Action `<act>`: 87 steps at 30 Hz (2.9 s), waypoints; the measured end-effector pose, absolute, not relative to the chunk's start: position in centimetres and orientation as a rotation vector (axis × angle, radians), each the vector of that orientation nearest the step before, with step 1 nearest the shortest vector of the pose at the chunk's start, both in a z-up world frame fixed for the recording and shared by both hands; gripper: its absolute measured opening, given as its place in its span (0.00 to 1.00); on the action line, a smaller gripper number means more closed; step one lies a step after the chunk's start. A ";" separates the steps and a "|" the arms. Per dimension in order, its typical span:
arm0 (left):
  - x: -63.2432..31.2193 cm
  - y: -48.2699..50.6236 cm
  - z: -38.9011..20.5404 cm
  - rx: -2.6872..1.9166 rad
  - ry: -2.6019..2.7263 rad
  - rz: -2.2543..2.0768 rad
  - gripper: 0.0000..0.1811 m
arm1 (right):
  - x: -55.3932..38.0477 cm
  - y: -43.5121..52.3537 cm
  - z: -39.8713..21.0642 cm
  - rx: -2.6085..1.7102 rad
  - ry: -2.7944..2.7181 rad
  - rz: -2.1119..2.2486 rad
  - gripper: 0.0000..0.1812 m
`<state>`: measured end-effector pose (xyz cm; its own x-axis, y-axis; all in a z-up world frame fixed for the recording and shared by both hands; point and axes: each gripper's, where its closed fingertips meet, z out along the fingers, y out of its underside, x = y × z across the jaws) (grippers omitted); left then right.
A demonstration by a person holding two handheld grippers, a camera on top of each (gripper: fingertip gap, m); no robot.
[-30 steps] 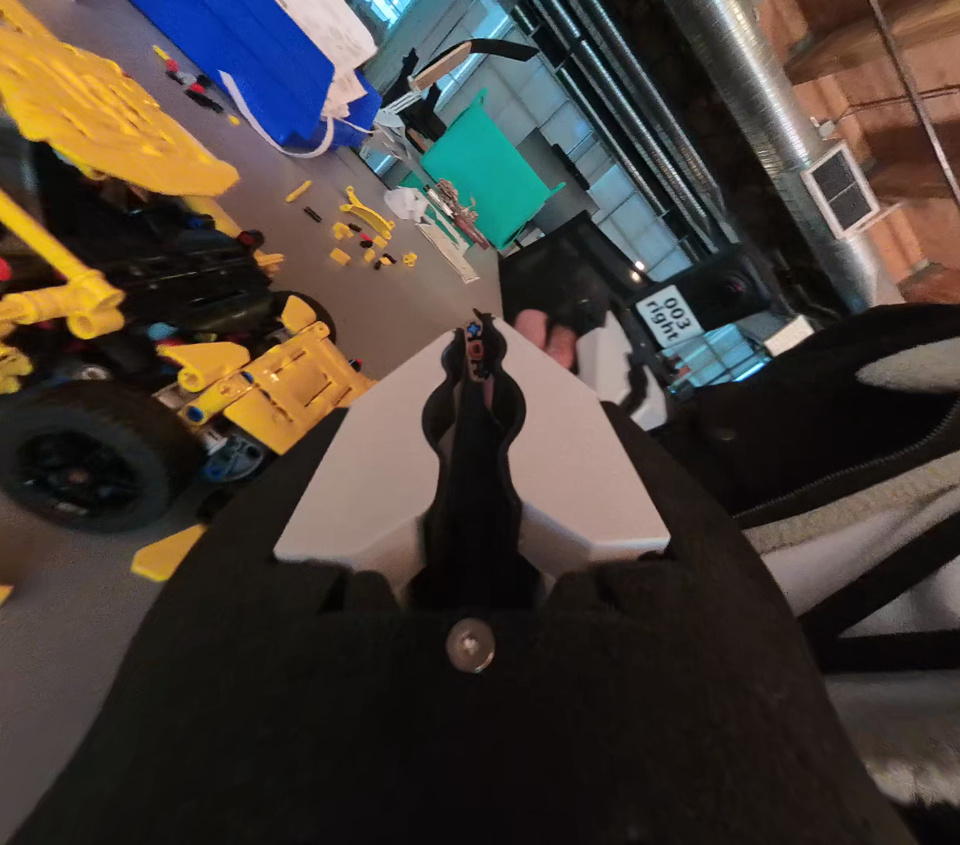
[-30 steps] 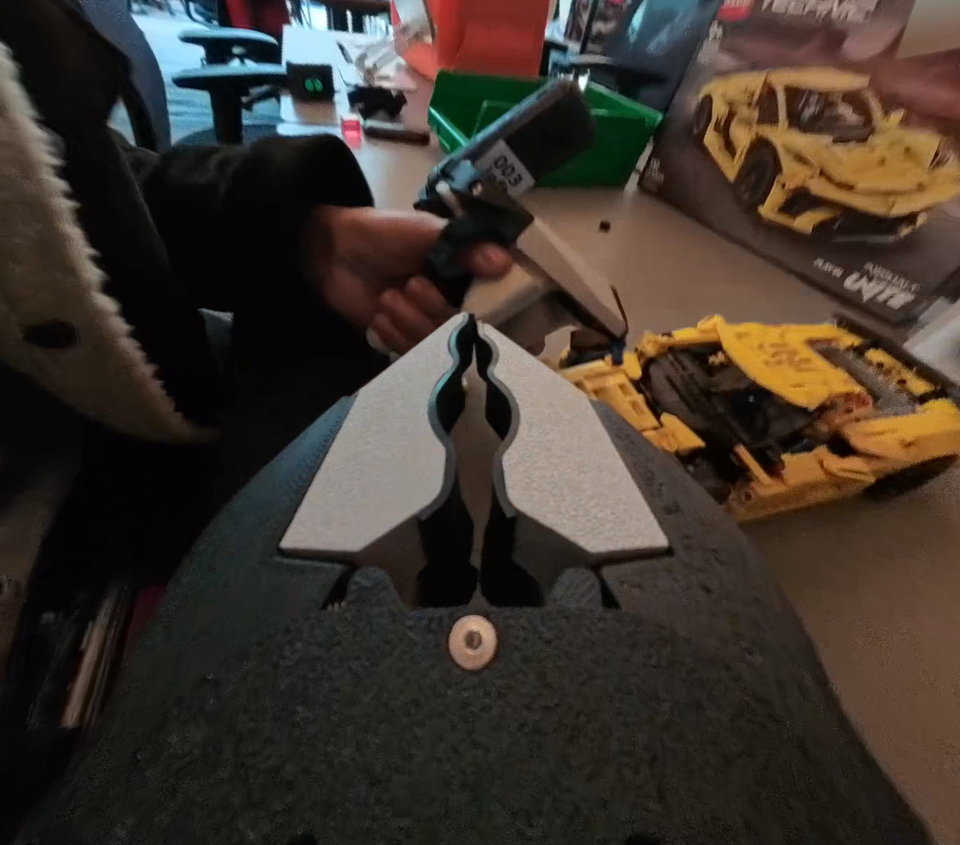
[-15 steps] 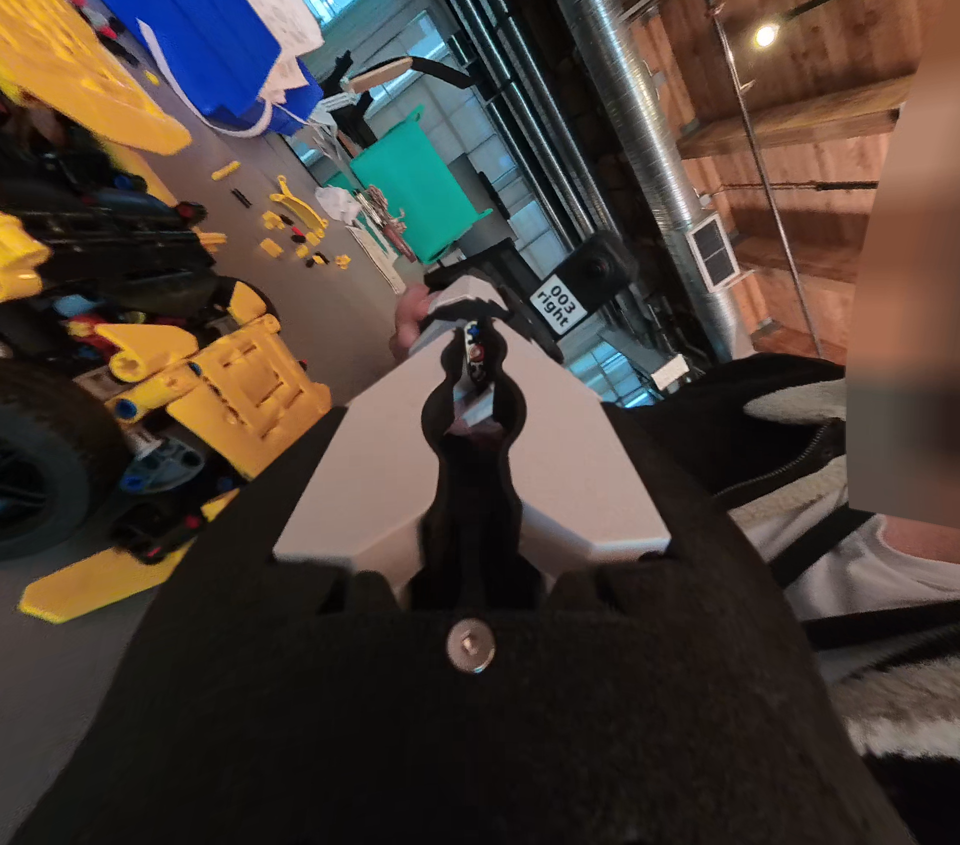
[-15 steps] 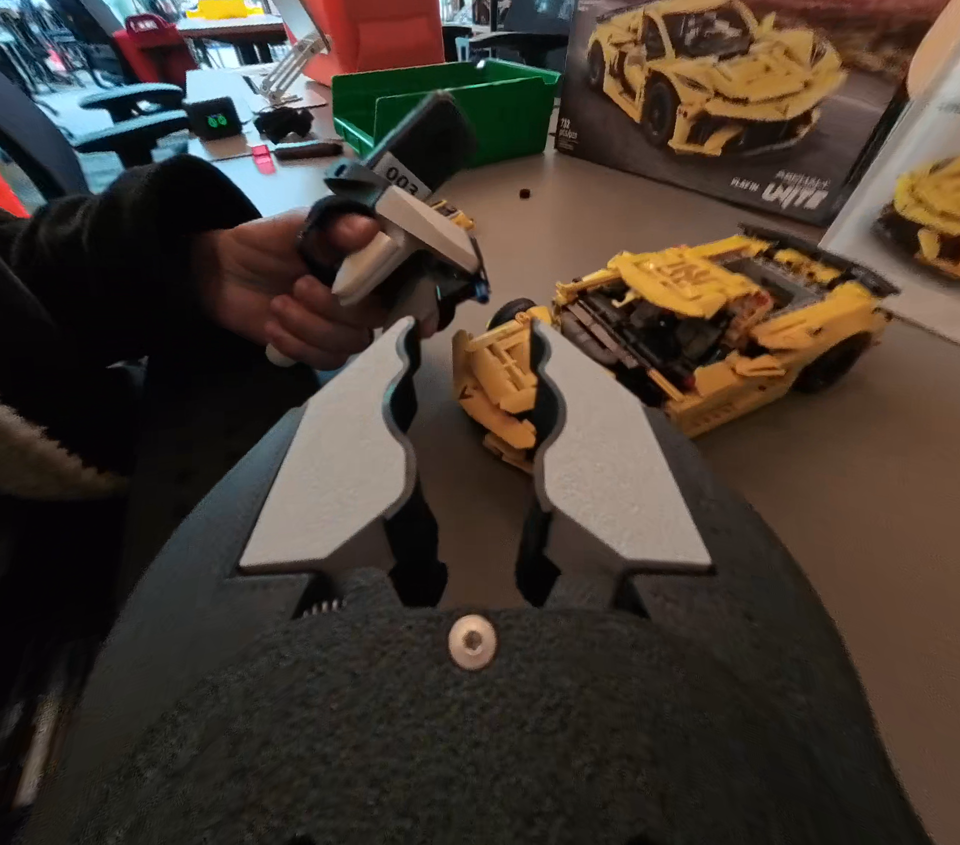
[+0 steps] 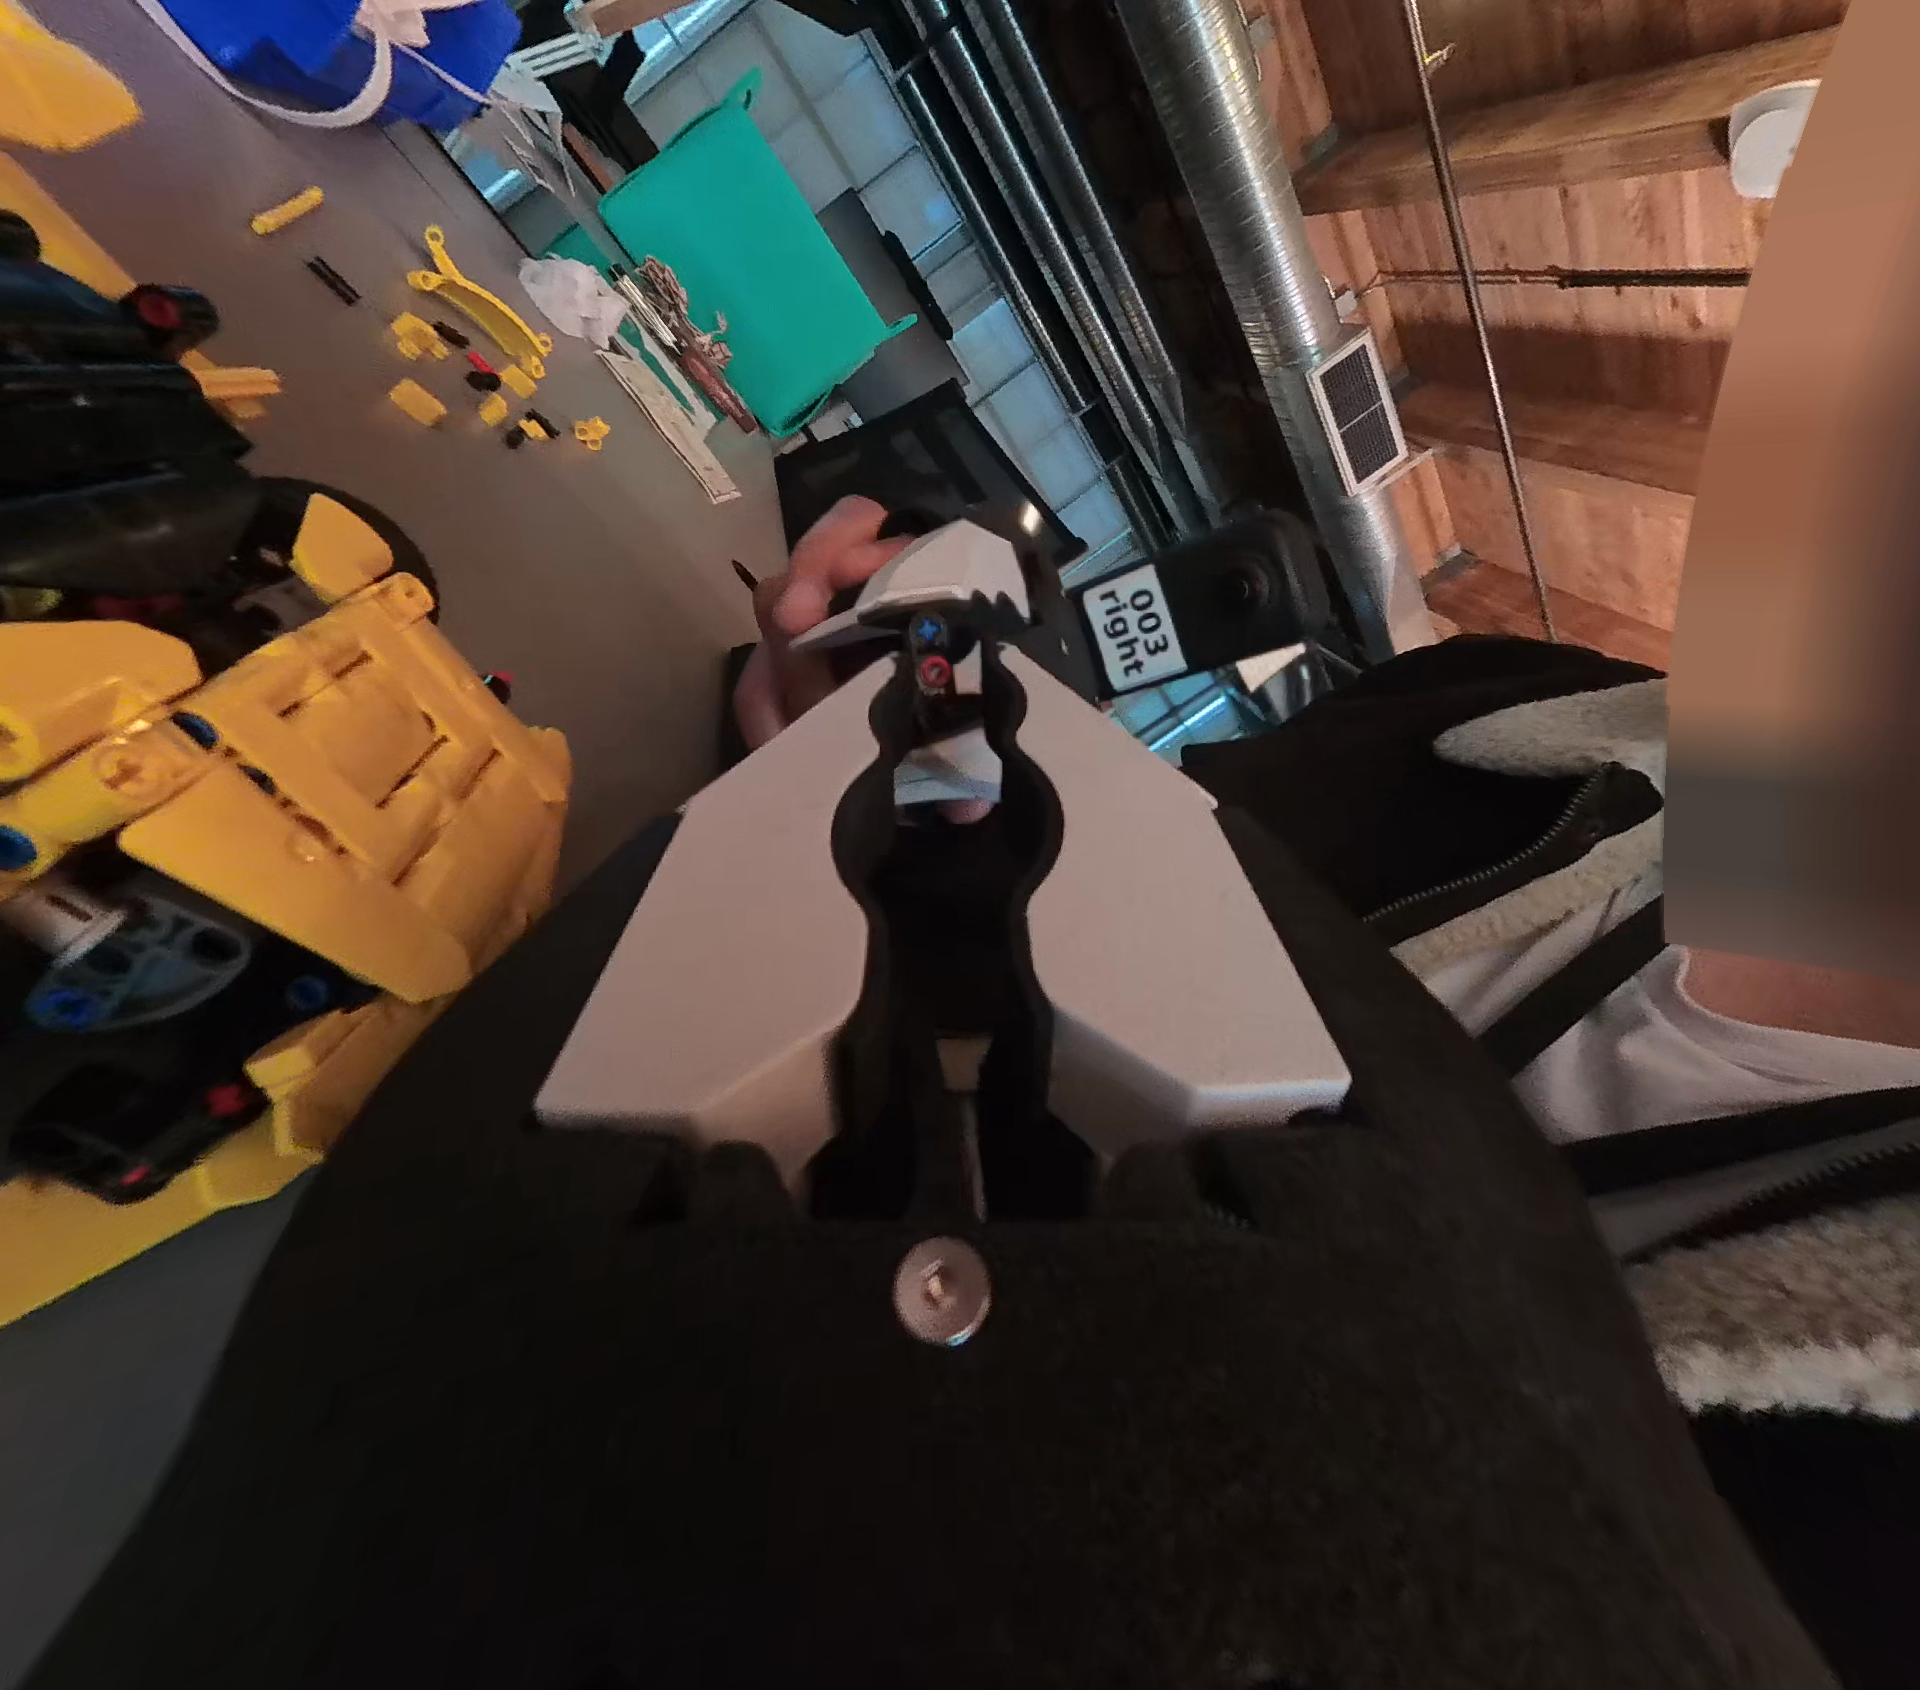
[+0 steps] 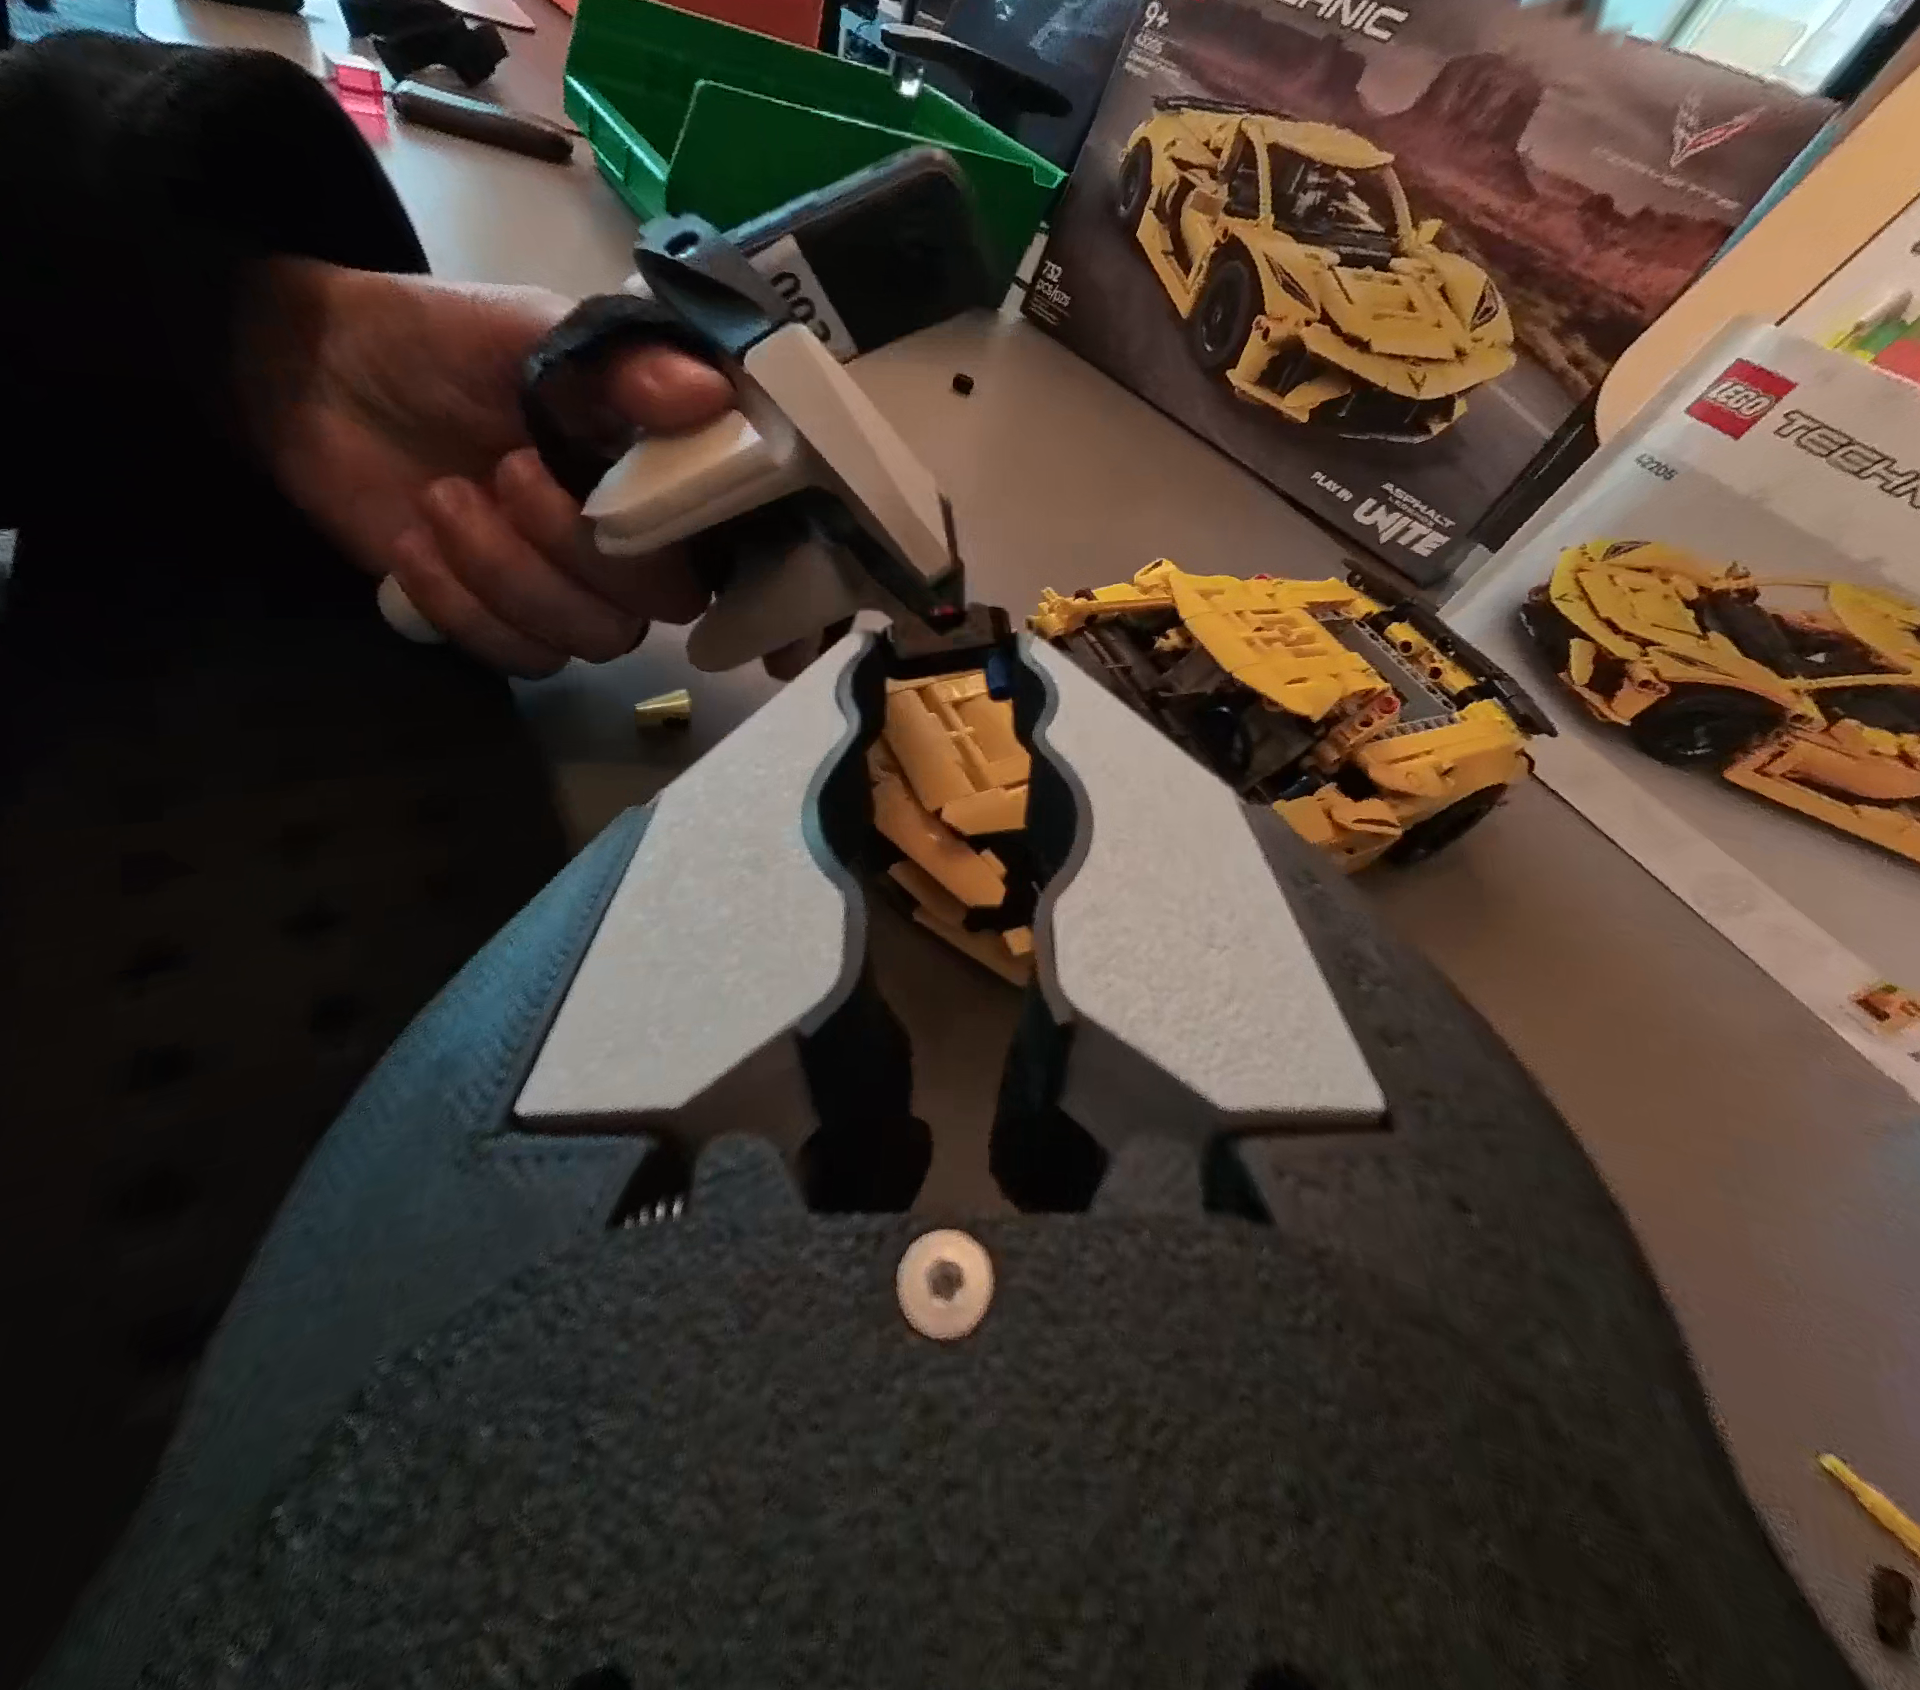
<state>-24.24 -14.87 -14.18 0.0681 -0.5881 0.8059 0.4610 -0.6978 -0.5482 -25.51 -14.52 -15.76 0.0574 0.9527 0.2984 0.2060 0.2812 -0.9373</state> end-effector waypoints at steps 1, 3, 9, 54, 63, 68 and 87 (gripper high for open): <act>-24.2 -14.8 -14.3 -1.594 0.138 -1.708 0.06 | -25.5 -14.5 -15.9 -1.174 -1.413 0.836 0.13; -24.0 -14.7 -14.6 -1.624 0.156 -1.655 0.06 | -25.6 -14.5 -16.0 -1.167 -1.423 0.815 0.13; -24.1 -14.5 -14.9 -1.665 0.195 -1.523 0.03 | -25.5 -14.4 -16.2 -1.175 -1.424 0.811 0.13; -23.9 -15.3 -14.7 -1.665 0.293 -1.488 0.02 | -25.1 -15.2 -15.9 -1.178 -1.430 0.947 0.12; -26.1 -15.1 -13.8 -1.607 0.279 -1.385 0.00 | -24.9 -15.7 -16.1 -1.208 -1.459 1.030 0.13; -25.1 -15.0 -13.9 -1.618 0.341 -1.298 0.00 | -24.7 -14.8 -15.4 -1.222 -1.389 1.063 0.13; -24.4 -15.7 -11.5 -1.410 0.160 -1.797 0.04 | -24.8 -16.8 -13.0 -1.122 -1.298 1.116 0.19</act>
<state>-24.42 -15.74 -11.50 -0.0295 -0.6623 0.7487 0.5193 -0.6501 -0.5546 -24.80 -16.79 -13.03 -0.0201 0.9917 0.1274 0.0225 0.1278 -0.9915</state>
